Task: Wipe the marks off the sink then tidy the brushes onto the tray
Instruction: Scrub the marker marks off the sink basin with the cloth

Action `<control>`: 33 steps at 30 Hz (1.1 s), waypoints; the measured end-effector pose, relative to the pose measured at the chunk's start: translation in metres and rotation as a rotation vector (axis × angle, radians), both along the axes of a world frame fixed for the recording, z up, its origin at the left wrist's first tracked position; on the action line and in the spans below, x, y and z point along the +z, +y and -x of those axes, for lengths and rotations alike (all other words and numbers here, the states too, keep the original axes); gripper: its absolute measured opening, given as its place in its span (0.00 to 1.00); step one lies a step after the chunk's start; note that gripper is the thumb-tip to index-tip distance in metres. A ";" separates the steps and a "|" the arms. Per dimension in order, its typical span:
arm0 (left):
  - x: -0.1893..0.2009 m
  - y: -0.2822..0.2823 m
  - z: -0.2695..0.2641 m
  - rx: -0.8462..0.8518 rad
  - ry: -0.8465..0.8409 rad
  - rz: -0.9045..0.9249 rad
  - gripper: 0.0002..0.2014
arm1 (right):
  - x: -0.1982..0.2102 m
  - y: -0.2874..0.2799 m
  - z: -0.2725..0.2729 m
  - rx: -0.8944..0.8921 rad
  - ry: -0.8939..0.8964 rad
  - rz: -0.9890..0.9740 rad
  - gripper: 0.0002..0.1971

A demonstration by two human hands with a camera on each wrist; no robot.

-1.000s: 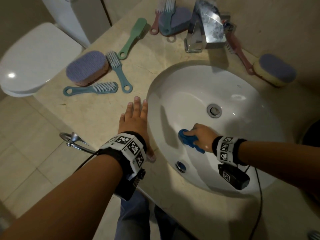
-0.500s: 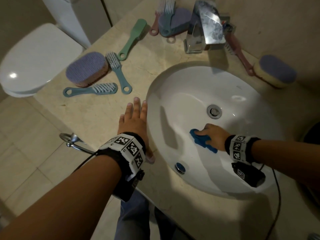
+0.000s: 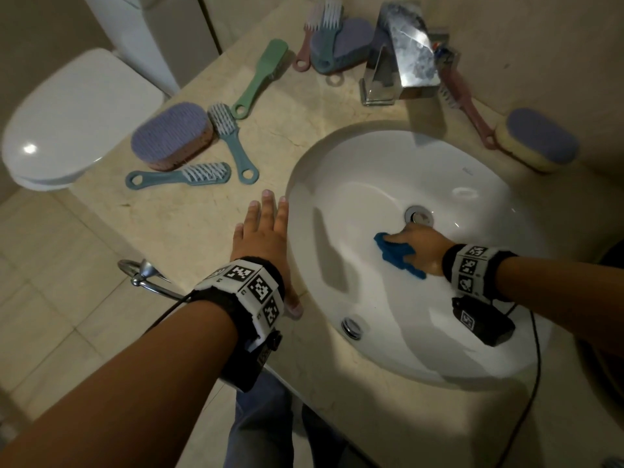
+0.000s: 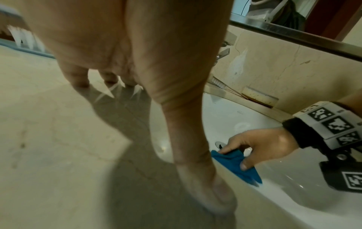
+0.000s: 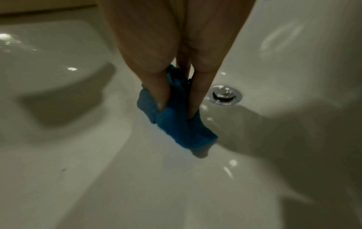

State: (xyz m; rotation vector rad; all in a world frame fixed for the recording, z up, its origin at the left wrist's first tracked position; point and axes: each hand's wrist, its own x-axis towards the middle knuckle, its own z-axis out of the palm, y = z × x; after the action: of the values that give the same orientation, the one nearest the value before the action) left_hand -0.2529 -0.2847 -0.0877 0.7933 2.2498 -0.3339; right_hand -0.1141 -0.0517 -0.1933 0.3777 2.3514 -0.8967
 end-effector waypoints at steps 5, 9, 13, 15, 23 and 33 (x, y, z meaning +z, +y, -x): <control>-0.003 -0.001 0.000 -0.034 0.000 -0.008 0.80 | -0.025 0.006 -0.011 -0.327 -0.002 0.068 0.12; -0.006 0.000 0.000 -0.025 -0.007 -0.011 0.80 | -0.023 0.030 -0.001 -0.488 -0.065 -0.139 0.13; -0.005 -0.001 0.001 -0.032 -0.004 -0.012 0.81 | 0.007 0.021 0.014 -0.199 -0.196 -0.089 0.21; -0.005 -0.001 0.000 -0.027 -0.005 -0.014 0.81 | 0.025 0.000 0.014 -0.018 -0.024 0.127 0.13; -0.004 -0.001 0.001 -0.014 -0.020 -0.011 0.81 | 0.030 -0.071 -0.019 0.220 -0.190 -0.052 0.23; -0.004 0.000 0.001 -0.015 -0.012 -0.020 0.80 | 0.021 -0.066 -0.009 0.066 -0.227 -0.051 0.26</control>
State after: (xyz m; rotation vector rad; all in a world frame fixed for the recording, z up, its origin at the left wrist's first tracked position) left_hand -0.2535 -0.2851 -0.0914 0.8214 2.2404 -0.3131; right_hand -0.1050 -0.1179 -0.1727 0.3987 2.1680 -0.7237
